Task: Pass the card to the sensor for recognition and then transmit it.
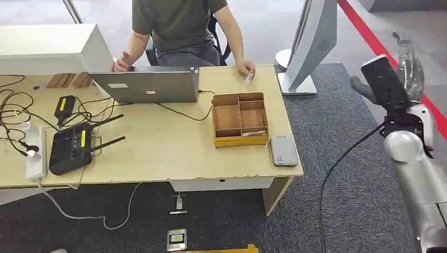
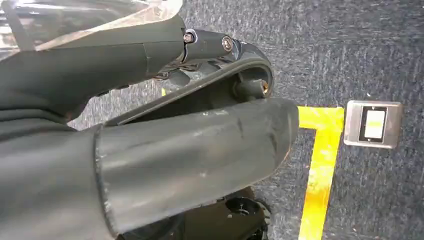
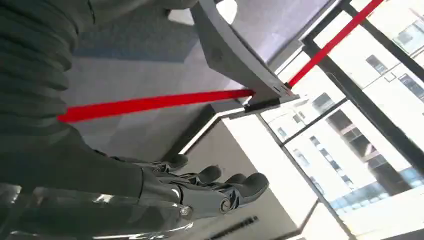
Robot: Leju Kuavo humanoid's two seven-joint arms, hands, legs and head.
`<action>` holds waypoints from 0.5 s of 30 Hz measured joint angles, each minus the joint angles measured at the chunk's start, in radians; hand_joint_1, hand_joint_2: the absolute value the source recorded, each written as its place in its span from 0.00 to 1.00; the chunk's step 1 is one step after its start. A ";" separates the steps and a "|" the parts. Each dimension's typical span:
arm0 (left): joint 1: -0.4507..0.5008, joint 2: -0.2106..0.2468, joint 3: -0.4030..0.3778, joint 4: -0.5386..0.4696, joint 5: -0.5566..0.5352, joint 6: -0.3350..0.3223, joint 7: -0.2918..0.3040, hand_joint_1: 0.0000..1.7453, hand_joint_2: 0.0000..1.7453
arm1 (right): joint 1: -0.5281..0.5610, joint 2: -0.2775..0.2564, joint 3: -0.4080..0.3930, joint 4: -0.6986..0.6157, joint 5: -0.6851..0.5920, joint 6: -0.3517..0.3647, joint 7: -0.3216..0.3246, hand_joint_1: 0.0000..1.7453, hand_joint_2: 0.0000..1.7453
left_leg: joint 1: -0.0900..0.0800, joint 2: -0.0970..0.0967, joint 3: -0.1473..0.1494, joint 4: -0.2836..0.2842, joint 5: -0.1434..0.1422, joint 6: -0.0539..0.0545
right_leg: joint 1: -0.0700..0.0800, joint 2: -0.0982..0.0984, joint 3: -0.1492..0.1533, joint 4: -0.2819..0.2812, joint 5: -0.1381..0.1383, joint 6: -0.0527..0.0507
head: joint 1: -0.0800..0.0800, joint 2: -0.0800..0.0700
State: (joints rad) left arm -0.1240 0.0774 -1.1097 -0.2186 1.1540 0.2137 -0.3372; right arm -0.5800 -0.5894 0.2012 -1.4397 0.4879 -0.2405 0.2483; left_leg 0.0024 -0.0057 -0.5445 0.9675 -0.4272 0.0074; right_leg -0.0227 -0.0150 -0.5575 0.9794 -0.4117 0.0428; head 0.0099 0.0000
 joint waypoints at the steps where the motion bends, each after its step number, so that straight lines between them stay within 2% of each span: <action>1: -0.002 0.000 -0.001 0.000 -0.008 -0.006 0.000 0.00 0.00 | -0.023 0.005 0.021 -0.006 0.072 0.024 0.016 0.00 1.00 | 0.000 0.001 0.000 0.000 0.000 0.000 | 0.000 0.000 -0.001 0.000 0.000 0.000 | 0.000 0.000; 4: -0.007 0.001 -0.013 0.000 -0.034 -0.017 0.000 0.00 0.00 | -0.076 0.024 0.103 -0.011 0.232 0.083 0.052 0.00 1.00 | 0.001 -0.002 0.000 0.000 0.002 0.000 | 0.001 0.000 -0.001 0.000 0.000 0.000 | 0.000 0.000; 8: -0.005 0.001 -0.026 0.000 -0.062 -0.023 0.000 0.00 0.00 | -0.110 0.040 0.180 -0.006 0.357 0.104 0.079 0.00 1.00 | 0.001 -0.003 -0.002 0.000 0.003 -0.001 | 0.001 -0.002 -0.003 0.000 0.000 0.000 | 0.000 0.000; 11: -0.009 0.003 -0.041 0.000 -0.076 -0.026 0.000 0.00 0.00 | -0.116 0.053 0.238 0.005 0.426 0.126 0.087 0.00 1.00 | 0.001 -0.002 -0.002 0.000 0.003 -0.001 | 0.001 -0.002 -0.003 0.000 0.001 -0.001 | 0.000 0.000; 15: -0.008 0.005 -0.052 0.000 -0.085 -0.036 -0.002 0.00 0.00 | -0.117 0.063 0.272 0.026 0.451 0.148 0.094 0.00 1.00 | 0.001 -0.003 -0.002 0.000 0.003 -0.001 | 0.001 -0.002 -0.004 0.000 0.001 -0.001 | -0.001 0.000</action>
State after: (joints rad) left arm -0.1324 0.0820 -1.1620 -0.2186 1.0685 0.1774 -0.3388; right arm -0.6974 -0.5264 0.4731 -1.4141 0.9392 -0.0927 0.3426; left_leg 0.0031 -0.0083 -0.5469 0.9677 -0.4247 0.0062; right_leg -0.0217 -0.0173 -0.5618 0.9792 -0.4109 0.0421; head 0.0092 0.0000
